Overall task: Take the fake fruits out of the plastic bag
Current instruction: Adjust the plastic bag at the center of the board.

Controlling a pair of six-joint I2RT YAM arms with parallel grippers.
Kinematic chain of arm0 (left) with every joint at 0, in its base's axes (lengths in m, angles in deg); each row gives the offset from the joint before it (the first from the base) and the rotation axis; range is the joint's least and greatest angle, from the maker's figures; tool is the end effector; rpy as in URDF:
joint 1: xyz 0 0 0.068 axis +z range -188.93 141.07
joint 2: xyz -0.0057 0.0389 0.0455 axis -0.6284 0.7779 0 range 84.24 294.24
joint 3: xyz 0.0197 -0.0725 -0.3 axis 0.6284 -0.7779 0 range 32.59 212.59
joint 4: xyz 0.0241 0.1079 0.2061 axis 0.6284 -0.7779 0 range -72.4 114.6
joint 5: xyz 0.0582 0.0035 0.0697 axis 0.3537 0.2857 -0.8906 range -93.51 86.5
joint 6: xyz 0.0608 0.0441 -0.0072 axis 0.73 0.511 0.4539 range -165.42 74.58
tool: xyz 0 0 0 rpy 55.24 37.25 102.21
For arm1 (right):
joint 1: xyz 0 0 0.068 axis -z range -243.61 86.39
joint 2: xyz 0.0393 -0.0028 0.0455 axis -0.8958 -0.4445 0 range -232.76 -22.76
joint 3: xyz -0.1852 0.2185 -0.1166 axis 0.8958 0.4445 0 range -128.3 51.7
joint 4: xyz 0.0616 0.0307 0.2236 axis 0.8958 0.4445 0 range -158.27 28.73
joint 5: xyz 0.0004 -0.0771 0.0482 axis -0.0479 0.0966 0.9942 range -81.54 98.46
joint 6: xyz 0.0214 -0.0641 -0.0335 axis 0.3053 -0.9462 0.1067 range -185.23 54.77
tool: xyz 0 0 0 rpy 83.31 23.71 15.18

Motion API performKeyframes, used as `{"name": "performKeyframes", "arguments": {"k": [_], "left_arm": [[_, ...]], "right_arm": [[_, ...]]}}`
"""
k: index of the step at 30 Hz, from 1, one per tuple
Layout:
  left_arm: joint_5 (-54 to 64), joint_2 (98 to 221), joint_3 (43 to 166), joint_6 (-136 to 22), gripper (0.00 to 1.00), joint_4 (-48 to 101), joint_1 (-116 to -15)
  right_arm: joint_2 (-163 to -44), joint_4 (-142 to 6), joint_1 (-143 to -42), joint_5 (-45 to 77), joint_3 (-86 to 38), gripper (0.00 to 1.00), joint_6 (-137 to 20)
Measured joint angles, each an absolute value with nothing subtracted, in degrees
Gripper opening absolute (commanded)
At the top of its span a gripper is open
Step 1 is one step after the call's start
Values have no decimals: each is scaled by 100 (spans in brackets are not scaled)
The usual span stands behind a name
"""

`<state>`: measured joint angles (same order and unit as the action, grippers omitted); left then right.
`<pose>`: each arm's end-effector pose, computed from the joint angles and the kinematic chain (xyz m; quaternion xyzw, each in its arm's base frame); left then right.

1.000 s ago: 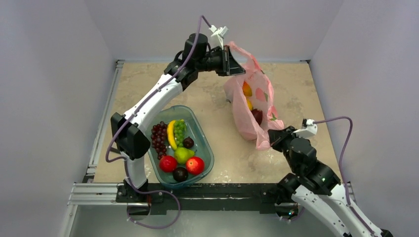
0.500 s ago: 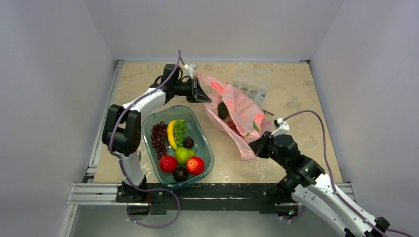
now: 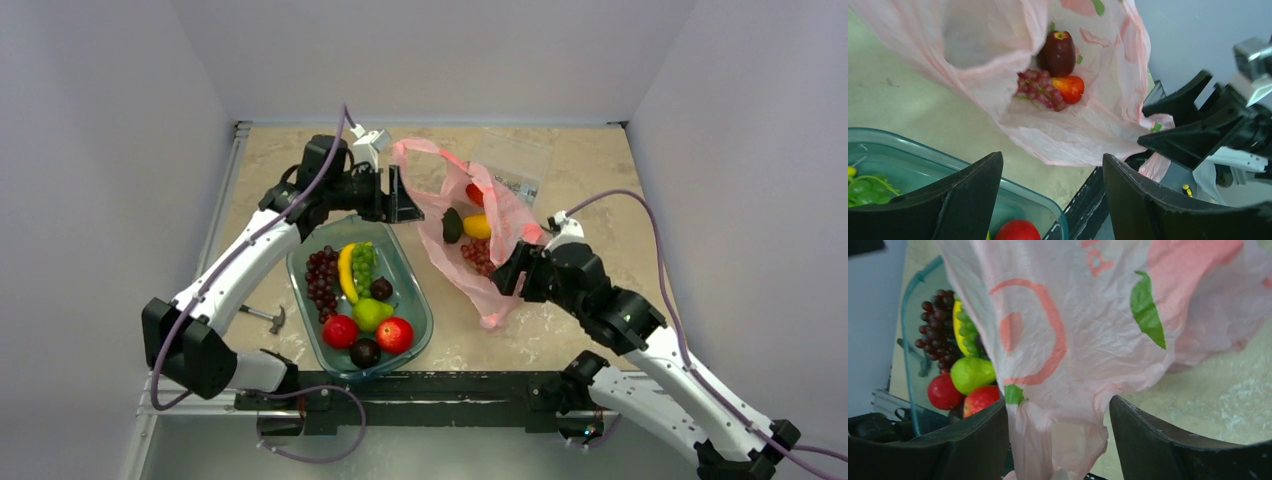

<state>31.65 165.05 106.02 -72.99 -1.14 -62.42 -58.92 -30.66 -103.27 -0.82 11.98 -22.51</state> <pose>0.2593 -0.1526 0.3741 0.1139 0.8428 -0.4353 0.2952 0.0843 0.0568 0.2881 0.0614 0.8789 0.2541 0.3989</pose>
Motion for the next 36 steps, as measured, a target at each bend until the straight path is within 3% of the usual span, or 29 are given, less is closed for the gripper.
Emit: {"name": "performKeyframes", "arguments": {"k": [9,12,21,29,31,32,34,36], "left_arm": [[2407,15649,9881,-7643,67,-284,-7715],[2234,15557,9879,-7782,69,-98,-8075],[1539,16313,10279,-7839,70,404,-8381],[1390,17426,9693,-8067,66,1025,-8576],[1353,17450,9297,-8211,65,1091,-8646],[1347,17437,9144,-8259,65,1093,-8703],[1299,17353,8877,-8338,66,1134,-8840],[1244,17076,8665,-8383,67,1167,-8967]], "right_arm": [[-6773,-2898,-10453,-545,-284,81,-3525],[-6808,-3084,-10484,-565,-394,98,-3774],[-7687,-3119,-10893,-1949,-582,99,-3114],[-9217,-1501,-11933,-3398,-601,99,-1060],[-9271,-1331,-11955,-3409,-291,92,-540],[-9265,-1289,-11955,-3402,-92,84,-352],[-9164,-1307,-11959,-3374,234,53,-185],[-8876,-1399,-11983,-3299,520,41,-177]]}}
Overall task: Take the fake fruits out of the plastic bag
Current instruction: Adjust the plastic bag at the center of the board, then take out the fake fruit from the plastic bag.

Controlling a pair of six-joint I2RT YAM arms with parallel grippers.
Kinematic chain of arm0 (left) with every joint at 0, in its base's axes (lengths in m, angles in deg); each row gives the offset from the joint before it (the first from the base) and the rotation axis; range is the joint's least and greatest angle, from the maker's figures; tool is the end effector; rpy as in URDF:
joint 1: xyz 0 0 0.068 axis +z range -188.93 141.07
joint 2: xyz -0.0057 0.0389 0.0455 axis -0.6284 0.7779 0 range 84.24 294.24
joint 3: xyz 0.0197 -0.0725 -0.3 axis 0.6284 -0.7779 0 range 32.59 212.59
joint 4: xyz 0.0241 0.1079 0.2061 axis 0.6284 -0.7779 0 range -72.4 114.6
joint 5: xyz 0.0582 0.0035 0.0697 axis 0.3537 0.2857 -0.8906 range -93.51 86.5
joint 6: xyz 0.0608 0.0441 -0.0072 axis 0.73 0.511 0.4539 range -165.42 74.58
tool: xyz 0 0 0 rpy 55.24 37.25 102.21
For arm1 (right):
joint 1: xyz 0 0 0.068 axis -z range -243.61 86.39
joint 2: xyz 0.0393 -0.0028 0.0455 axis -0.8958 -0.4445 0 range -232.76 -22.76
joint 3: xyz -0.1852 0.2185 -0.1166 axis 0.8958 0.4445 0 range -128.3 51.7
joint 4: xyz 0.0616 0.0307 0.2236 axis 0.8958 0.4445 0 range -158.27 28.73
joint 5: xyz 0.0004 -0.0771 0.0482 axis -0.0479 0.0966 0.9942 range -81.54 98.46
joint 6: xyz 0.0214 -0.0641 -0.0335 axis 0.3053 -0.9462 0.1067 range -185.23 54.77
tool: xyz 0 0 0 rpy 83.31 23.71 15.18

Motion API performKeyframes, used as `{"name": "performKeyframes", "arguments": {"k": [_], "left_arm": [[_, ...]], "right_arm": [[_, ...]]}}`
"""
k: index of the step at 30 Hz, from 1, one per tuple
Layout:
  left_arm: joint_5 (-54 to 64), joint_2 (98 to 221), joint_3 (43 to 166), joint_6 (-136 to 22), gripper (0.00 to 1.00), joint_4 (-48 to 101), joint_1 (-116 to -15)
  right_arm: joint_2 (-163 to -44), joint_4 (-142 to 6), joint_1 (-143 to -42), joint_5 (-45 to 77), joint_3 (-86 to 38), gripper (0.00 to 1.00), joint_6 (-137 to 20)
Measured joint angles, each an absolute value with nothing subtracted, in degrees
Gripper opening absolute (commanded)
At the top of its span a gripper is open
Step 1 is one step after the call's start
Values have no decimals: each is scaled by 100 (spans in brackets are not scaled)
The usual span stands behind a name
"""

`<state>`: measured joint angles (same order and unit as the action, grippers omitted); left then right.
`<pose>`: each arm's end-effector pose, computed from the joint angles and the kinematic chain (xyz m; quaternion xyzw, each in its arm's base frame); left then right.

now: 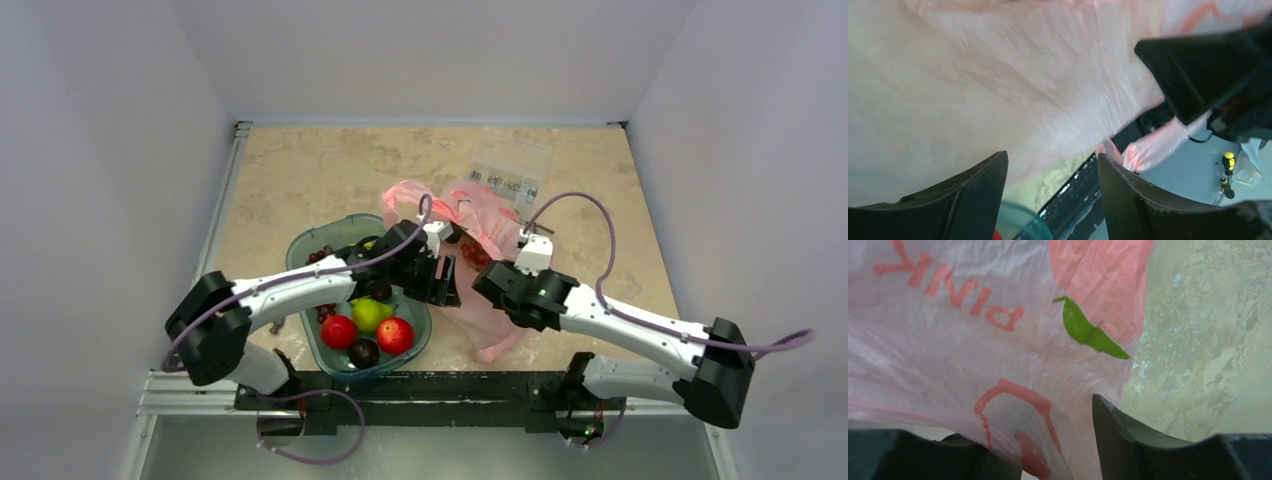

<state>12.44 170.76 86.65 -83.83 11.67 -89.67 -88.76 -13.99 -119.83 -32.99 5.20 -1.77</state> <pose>0.1829 -0.2515 0.2533 0.1508 0.9053 -0.3552 0.1776 0.1207 0.1050 0.2567 0.1083 0.9209 -0.0619 0.3692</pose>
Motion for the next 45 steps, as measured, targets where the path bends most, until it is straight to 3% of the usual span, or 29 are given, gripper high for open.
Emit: {"name": "performKeyframes", "arguments": {"k": [7,15,26,36,39,41,45], "left_arm": [[778,15640,8543,-8279,70,782,-9068],[632,15633,9430,-7903,68,391,-9065],[429,16573,9509,-7885,61,1364,-9468],[-848,17614,8775,-8239,35,3613,-9734],[-1158,17965,8641,-8285,32,4107,-9730],[-1305,18167,8646,-8289,35,4269,-9730],[-1626,18558,8827,-8294,57,4312,-9730]], "right_arm": [[-7453,-2279,-11994,-2738,946,0,-706],[-7293,-2712,-12119,-2047,1125,0,-911],[-6981,-2478,-12185,-1817,1125,0,-760],[-6360,-2282,-12185,-1900,1123,0,-819],[-6275,-2286,-12185,-1909,1123,0,-896],[-6270,-2284,-12185,-1933,1123,0,-937],[-6246,-2284,-12185,-1949,1123,0,-1009]]}}
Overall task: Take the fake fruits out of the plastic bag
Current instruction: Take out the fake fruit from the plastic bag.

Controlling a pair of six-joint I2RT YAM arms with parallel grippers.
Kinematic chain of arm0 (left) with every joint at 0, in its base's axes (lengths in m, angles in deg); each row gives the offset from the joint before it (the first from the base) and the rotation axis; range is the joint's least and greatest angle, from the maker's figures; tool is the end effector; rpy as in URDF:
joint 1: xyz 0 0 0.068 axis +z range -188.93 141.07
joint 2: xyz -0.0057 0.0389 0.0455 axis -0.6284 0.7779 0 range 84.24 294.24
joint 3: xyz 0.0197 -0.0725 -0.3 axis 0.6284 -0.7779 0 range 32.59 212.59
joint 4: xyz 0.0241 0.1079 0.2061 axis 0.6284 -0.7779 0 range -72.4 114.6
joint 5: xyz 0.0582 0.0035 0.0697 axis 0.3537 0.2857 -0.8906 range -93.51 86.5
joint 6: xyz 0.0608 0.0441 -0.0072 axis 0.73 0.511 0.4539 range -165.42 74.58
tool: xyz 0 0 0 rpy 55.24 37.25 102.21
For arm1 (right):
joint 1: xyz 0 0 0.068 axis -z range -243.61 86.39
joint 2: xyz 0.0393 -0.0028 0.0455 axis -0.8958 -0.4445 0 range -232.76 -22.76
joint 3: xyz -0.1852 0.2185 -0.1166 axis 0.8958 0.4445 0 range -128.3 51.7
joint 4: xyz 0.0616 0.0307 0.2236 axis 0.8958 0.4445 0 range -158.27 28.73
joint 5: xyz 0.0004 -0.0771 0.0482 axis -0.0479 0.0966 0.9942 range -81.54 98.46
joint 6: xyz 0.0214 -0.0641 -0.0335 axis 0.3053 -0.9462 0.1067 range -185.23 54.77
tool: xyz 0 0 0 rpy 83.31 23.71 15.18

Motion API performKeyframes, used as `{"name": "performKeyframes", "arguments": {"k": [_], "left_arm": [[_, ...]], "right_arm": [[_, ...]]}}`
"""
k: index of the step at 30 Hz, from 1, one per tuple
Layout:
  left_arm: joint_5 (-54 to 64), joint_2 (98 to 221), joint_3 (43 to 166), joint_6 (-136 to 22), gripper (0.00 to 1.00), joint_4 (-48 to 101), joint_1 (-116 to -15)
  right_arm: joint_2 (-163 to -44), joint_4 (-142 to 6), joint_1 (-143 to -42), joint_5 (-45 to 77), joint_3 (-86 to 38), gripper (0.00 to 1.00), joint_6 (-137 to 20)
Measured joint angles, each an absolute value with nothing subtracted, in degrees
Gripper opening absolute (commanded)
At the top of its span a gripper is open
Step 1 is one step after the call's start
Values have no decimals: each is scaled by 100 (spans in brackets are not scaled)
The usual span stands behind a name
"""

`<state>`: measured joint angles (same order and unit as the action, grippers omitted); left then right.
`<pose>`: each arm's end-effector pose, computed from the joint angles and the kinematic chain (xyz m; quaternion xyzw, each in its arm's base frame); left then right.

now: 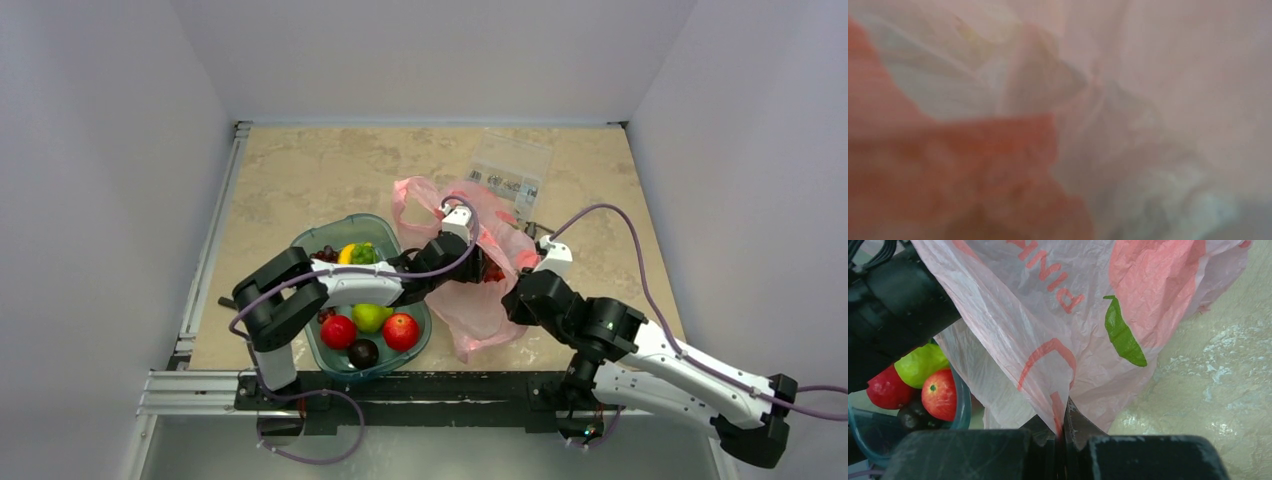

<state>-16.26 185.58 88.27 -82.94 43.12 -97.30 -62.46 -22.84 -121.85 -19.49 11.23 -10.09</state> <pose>0.2185 -0.3279 0.2350 0.0965 0.8445 -0.3213 0.4175 0.0753 0.0653 0.2774 0.0688 0.8976 0.1902 0.3916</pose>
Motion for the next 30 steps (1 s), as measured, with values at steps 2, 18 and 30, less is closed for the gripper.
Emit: {"name": "performKeyframes", "arguments": {"k": [2,18,30], "left_arm": [[-1799,18748,9000,-8346,66,4247,-9730],[-2760,20125,10493,-8679,46,3187,-9671],[-1947,19460,9922,-8650,2,3093,-9583]], "right_arm": [[-6218,-2286,-12185,-1951,1123,0,-1047],[-5868,-2332,-12185,-2073,1123,0,-1239],[-5912,-2422,-12185,-2067,1123,0,-1399]]}}
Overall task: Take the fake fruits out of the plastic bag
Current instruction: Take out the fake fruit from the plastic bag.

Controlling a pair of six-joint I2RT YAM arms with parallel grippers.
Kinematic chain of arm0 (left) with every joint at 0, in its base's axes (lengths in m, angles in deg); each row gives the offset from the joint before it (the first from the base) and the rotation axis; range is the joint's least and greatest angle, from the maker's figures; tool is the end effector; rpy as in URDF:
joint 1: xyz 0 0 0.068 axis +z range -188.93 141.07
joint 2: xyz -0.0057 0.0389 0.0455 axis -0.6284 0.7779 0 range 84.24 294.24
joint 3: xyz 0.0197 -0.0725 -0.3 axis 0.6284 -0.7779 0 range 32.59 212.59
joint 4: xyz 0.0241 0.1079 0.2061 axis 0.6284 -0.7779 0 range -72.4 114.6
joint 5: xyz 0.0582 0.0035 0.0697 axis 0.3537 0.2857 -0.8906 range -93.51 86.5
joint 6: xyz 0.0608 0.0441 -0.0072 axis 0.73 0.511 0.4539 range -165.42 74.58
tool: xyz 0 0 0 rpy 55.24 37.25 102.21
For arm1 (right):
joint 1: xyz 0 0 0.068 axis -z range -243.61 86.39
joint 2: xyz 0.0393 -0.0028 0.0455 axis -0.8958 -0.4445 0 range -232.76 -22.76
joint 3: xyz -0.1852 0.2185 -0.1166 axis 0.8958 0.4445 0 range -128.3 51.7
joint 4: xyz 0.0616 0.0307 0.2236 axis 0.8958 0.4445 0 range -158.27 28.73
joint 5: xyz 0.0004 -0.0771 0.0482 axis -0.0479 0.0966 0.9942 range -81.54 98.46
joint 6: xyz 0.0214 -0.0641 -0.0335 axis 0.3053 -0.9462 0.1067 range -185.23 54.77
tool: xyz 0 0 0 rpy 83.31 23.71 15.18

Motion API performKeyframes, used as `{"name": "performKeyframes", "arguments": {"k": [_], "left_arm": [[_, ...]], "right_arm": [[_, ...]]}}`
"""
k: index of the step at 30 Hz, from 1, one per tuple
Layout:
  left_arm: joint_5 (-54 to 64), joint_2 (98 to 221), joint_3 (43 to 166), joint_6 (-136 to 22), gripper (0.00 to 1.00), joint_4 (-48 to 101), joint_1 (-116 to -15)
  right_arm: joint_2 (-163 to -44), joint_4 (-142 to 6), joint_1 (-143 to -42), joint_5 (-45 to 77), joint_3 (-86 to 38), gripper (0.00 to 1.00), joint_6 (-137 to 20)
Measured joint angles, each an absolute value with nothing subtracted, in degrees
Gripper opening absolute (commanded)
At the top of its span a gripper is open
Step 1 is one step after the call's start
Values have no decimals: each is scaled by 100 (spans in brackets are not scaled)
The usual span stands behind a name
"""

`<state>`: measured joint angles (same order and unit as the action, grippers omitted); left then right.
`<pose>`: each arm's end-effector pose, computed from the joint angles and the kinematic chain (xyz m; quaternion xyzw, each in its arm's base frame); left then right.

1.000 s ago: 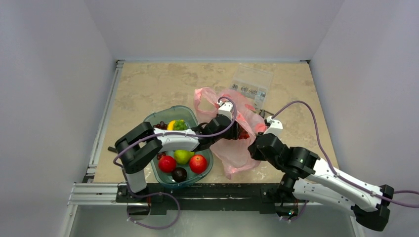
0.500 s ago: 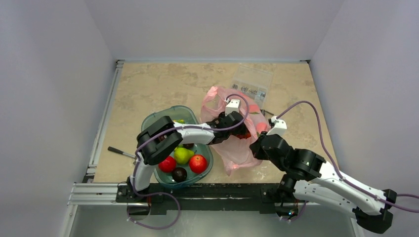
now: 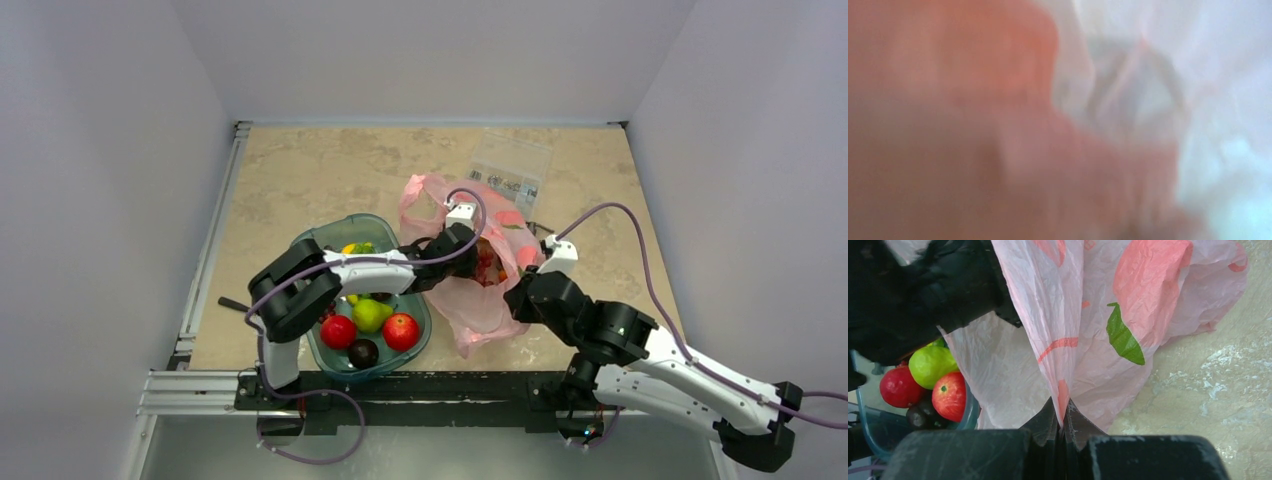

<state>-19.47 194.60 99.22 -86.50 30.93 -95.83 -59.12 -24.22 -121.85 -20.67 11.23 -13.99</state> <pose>0.2491 -0.3501 0.2086 0.0613 0.8878 -0.2494 0.3818 0.0721 0.0578 0.2843 0.0527 0.8818 0.2028 0.4225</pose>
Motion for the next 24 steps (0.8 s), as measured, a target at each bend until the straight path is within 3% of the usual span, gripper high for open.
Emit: {"name": "performKeyframes", "arguments": {"k": [10,24], "left_arm": [[-1412,17697,9162,-8532,0,2813,-9583],[-771,15843,8884,-8154,0,1871,-9583]], "right_arm": [[-6200,-2653,-12187,-1754,1125,0,-1689],[-5403,-3294,-12211,-569,1364,0,-2271]]}}
